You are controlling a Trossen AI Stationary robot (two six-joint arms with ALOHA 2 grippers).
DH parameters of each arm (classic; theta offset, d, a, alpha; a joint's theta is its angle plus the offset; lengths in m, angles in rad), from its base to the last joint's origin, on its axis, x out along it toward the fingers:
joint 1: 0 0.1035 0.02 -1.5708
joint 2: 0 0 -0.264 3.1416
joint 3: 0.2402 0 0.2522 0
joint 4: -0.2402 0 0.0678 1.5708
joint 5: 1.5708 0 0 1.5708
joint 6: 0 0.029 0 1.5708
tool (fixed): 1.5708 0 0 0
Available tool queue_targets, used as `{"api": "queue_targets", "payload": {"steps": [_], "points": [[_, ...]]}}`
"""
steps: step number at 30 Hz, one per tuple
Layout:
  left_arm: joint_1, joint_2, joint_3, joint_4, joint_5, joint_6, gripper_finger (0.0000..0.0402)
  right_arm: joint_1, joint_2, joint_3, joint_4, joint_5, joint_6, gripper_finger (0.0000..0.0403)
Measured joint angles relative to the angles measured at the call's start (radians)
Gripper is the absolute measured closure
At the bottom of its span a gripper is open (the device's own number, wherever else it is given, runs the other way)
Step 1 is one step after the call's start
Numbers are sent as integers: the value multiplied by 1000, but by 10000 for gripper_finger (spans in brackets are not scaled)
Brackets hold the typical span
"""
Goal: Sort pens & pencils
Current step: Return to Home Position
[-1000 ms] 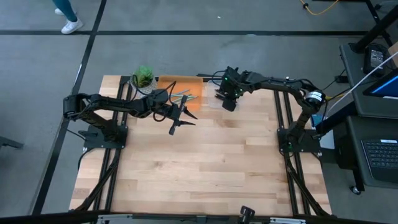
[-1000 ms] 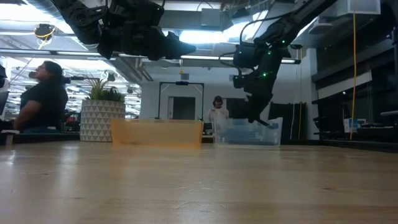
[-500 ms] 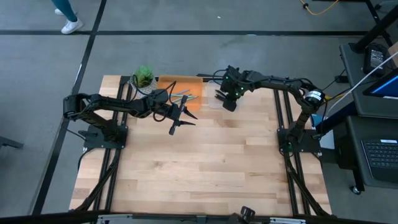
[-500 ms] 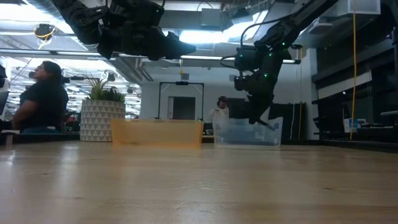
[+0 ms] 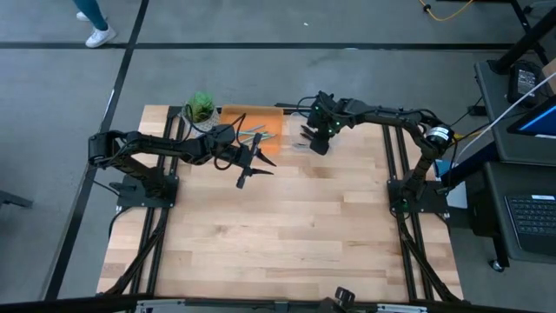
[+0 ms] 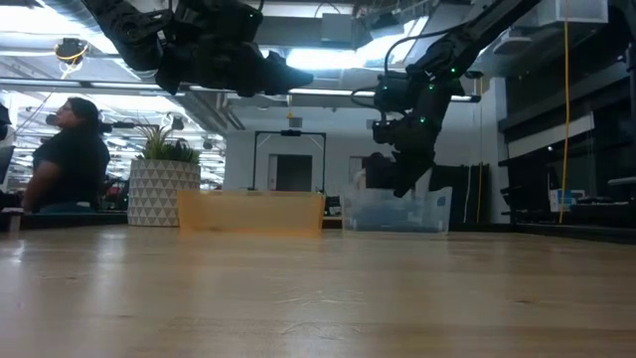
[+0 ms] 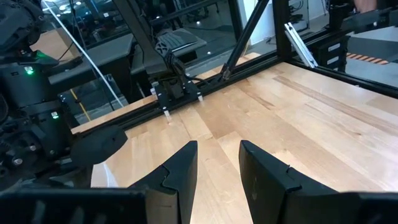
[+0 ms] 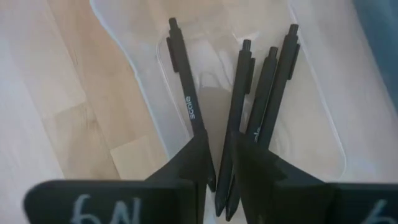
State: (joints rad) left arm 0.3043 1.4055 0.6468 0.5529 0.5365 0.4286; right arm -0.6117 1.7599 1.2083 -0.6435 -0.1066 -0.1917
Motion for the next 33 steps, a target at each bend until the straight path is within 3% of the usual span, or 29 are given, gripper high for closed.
{"api": "queue_targets", "payload": {"steps": [11,18,25,30,33], "points": [[23,-9,0,31,-133,-41,289,0,-20,-1,137,-3,-23,340],[61,-133,0,8,-135,-132,289,0,-181,-1,143,-122,-51,340],[62,-361,1,-252,-135,-194,289,17,-424,-36,132,-221,-52,340],[48,-547,0,-502,-131,-208,289,56,-619,-145,144,-238,-50,340],[15,-649,-7,-558,-126,-215,289,86,-738,-241,169,-237,-34,340]]}}
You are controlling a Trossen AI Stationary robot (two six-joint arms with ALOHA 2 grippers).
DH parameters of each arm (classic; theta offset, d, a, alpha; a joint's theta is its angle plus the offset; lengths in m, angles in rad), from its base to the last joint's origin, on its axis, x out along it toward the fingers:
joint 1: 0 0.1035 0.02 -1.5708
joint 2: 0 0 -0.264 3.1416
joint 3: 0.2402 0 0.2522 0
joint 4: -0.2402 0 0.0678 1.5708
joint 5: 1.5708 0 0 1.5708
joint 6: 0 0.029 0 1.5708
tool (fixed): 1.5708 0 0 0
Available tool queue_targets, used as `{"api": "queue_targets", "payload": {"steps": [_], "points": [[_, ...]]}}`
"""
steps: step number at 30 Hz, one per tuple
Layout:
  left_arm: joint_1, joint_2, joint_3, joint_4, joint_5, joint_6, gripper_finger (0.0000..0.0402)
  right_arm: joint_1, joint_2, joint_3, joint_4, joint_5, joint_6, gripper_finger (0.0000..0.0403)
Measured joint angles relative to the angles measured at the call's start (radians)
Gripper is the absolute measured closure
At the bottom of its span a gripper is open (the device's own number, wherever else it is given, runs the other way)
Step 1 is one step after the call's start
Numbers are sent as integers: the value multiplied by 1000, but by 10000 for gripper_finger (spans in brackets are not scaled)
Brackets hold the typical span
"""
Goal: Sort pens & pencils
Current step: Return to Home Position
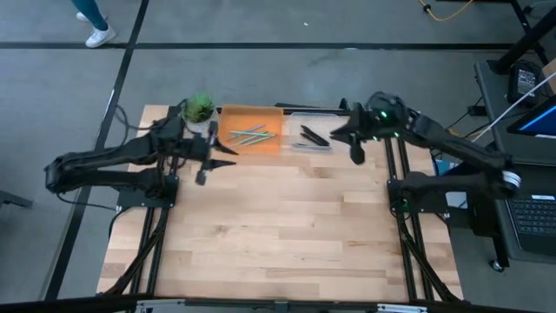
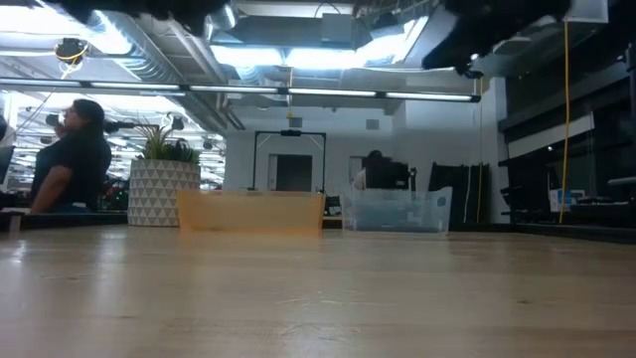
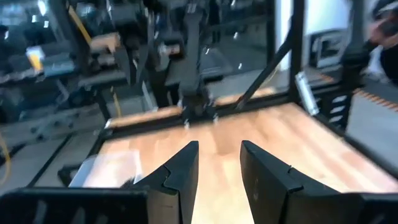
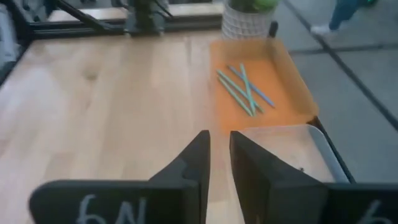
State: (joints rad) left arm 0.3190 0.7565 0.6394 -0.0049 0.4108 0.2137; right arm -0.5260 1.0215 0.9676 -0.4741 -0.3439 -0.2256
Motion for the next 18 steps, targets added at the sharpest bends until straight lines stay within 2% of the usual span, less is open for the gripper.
{"api": "queue_targets", "payload": {"steps": [5,10,14,18], "points": [[-71,-172,-96,2,0,-53,289,50,-211,-194,133,-1,56,340],[-153,-300,-267,75,-25,-140,289,106,-373,-343,248,-2,125,340],[-188,-388,-386,137,-27,-164,289,157,-426,-387,253,-2,148,340],[-220,-468,-451,146,-24,-186,289,212,-429,-397,255,-1,172,340]]}}
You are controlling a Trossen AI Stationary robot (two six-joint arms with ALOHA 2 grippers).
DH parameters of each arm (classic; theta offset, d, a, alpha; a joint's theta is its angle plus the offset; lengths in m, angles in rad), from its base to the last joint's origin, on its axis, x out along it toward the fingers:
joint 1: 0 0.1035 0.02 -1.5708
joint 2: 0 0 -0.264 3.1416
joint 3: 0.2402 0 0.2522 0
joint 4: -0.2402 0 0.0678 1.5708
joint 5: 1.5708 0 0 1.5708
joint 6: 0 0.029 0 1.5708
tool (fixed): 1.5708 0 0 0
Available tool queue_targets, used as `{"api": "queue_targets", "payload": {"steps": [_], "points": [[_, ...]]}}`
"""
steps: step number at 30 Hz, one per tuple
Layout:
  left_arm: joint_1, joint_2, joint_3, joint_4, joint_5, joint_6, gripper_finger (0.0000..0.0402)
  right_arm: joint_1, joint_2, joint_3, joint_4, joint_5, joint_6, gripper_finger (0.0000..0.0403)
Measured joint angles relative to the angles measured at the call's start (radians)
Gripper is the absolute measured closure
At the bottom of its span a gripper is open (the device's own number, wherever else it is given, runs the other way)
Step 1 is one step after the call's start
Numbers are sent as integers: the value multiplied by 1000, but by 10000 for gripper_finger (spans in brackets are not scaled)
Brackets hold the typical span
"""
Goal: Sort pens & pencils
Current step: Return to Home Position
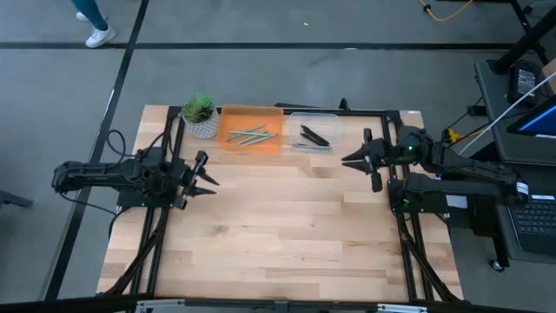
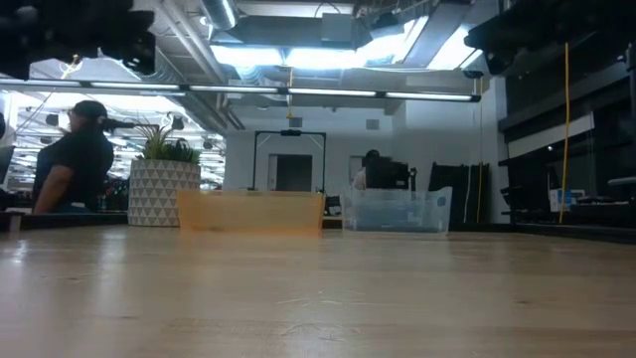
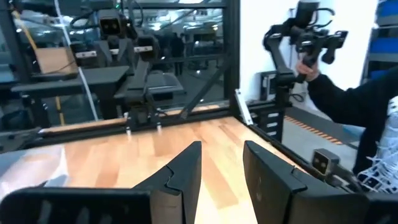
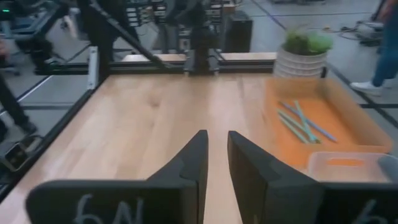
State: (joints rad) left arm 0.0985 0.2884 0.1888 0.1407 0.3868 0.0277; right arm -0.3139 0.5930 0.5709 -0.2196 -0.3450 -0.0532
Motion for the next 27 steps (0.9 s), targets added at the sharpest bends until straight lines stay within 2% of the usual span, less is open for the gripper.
{"api": "queue_targets", "payload": {"steps": [10,17,23,27], "points": [[-94,-135,-93,6,-8,0,289,102,8,0,8,29,27,340],[-153,-148,-179,102,-61,7,289,163,29,0,37,90,24,340],[-175,-147,-181,101,-69,8,289,201,41,-1,107,92,-3,340],[-181,-147,-181,92,-69,26,289,199,-2,-25,172,92,-8,340]]}}
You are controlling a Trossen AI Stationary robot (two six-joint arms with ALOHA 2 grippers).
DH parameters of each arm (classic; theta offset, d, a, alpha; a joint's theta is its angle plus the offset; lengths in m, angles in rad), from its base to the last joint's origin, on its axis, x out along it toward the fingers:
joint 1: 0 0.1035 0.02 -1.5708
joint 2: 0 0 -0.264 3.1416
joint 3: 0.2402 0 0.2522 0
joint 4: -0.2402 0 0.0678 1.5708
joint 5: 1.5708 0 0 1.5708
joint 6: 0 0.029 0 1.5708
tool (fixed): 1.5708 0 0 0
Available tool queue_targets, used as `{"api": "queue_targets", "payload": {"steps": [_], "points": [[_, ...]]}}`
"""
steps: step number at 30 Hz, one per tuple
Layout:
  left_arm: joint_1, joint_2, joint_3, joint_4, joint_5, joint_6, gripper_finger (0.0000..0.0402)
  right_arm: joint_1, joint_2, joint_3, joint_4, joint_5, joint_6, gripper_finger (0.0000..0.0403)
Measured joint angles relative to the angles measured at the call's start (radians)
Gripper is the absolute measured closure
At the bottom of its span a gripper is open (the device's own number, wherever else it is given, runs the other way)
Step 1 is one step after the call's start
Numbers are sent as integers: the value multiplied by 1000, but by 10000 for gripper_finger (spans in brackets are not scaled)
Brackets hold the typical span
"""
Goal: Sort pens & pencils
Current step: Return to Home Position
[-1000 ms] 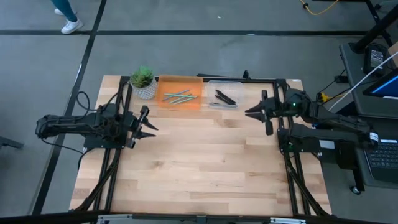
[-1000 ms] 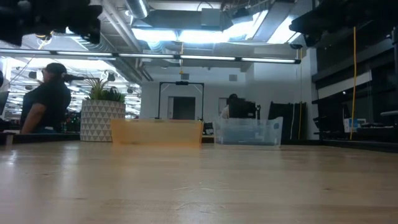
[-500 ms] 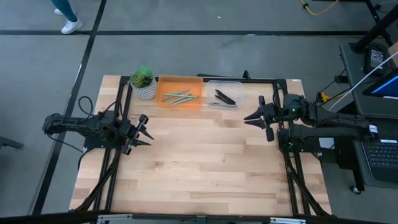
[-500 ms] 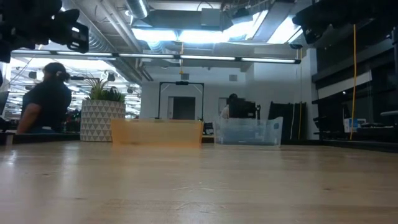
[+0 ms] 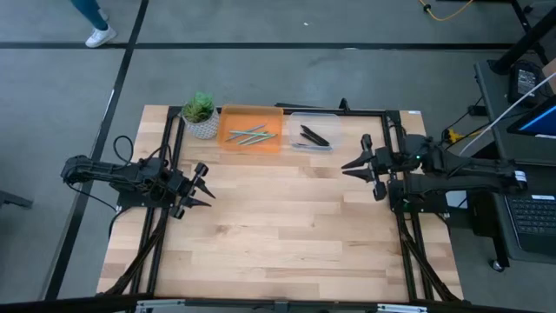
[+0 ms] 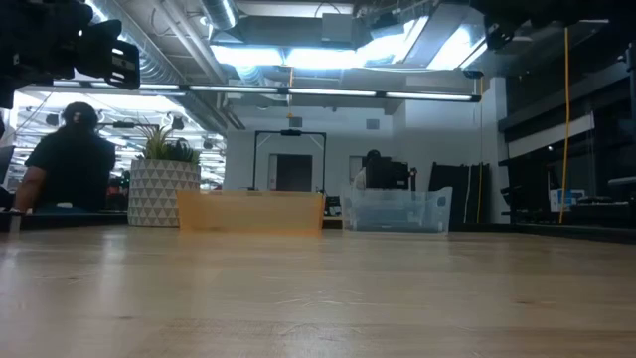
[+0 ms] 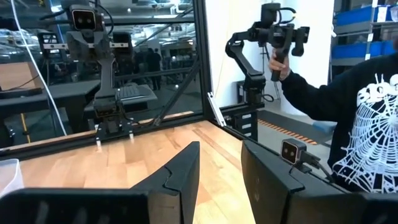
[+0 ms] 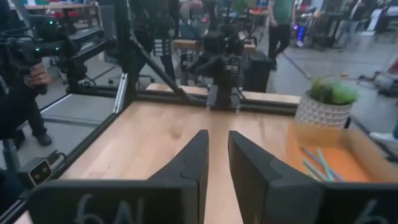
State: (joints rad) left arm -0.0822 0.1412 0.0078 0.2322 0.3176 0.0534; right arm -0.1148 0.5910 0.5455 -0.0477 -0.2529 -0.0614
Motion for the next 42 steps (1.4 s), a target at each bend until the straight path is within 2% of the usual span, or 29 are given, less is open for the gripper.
{"api": "queue_targets", "payload": {"steps": [3,8,12,15,18,24,28,33,42], "points": [[0,0,0,0,0,4,289,-17,-58,-16,-11,0,-5,340],[0,0,0,0,11,-2,289,-32,-225,-57,-32,-1,-22,340],[0,0,0,0,13,-17,289,-18,-335,-192,22,6,14,340],[0,0,0,0,13,-17,289,-12,-374,-315,157,47,23,340],[0,1,0,0,13,-18,289,-12,-396,-392,229,84,16,340],[0,1,0,0,13,-23,289,-11,-425,-479,286,86,33,340],[0,1,0,-4,13,-24,289,-11,-445,-538,392,86,7,340],[0,1,0,-11,13,-24,289,-11,-451,-539,382,87,-18,340],[0,1,0,-15,13,-25,289,-11,-450,-539,273,173,-36,340]]}}
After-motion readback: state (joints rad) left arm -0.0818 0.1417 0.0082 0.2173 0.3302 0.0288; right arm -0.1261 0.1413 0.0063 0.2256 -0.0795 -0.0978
